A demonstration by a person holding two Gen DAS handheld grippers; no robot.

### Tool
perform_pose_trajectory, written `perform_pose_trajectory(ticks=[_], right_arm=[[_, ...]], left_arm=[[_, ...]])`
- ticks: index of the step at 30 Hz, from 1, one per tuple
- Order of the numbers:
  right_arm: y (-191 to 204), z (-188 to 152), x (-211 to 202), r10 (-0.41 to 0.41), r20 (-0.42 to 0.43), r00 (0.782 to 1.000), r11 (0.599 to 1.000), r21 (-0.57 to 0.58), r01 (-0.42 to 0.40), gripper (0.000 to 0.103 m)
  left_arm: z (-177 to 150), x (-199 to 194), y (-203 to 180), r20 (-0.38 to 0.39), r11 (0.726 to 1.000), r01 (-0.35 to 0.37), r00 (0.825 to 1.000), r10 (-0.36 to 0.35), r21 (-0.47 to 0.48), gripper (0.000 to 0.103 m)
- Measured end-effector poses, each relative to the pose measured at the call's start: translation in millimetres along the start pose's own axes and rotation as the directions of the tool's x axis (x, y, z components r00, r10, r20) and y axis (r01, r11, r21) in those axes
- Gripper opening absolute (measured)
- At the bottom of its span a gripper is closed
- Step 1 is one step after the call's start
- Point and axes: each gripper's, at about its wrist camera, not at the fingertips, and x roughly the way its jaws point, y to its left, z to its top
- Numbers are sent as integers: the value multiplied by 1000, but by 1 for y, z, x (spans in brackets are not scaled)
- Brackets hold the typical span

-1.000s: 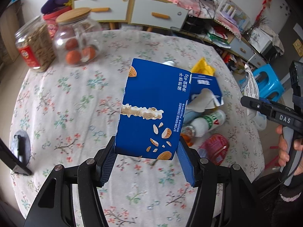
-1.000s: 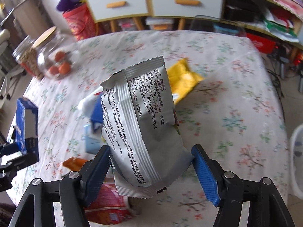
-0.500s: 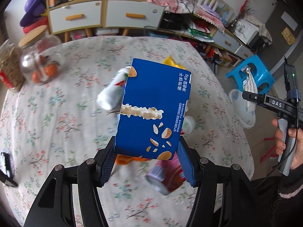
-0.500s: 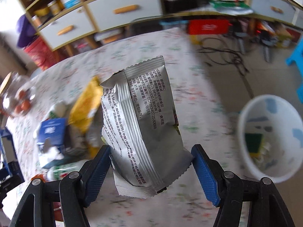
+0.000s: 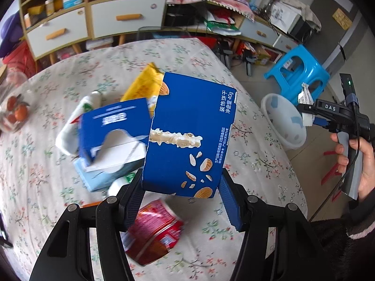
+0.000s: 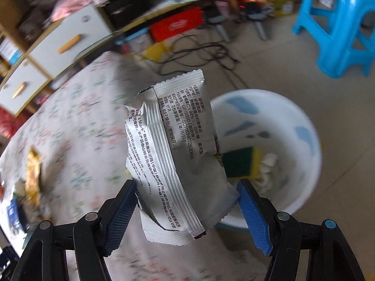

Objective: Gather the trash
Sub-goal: 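Carry the silver packet in the right gripper to the wastebasket and release it, then carry the blue biscuit box in the left gripper to the wastebasket and release it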

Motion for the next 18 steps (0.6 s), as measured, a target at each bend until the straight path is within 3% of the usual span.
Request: perform_pose_trajectory(ticks=[7, 11, 18], right_arm=[[-47, 9, 11, -27, -23, 999, 994, 103, 29, 74], [-63, 11, 13, -25, -30, 999, 991, 134, 29, 87], [-86, 10, 0, -15, -35, 999, 984, 178, 20, 91]], left_arm=[[11, 21, -32, -32, 998, -5, 999, 7, 61, 64], [20, 35, -56, -51, 996, 27, 998, -23, 82, 64], [34, 61, -108, -78, 986, 65, 996, -54, 155, 64]])
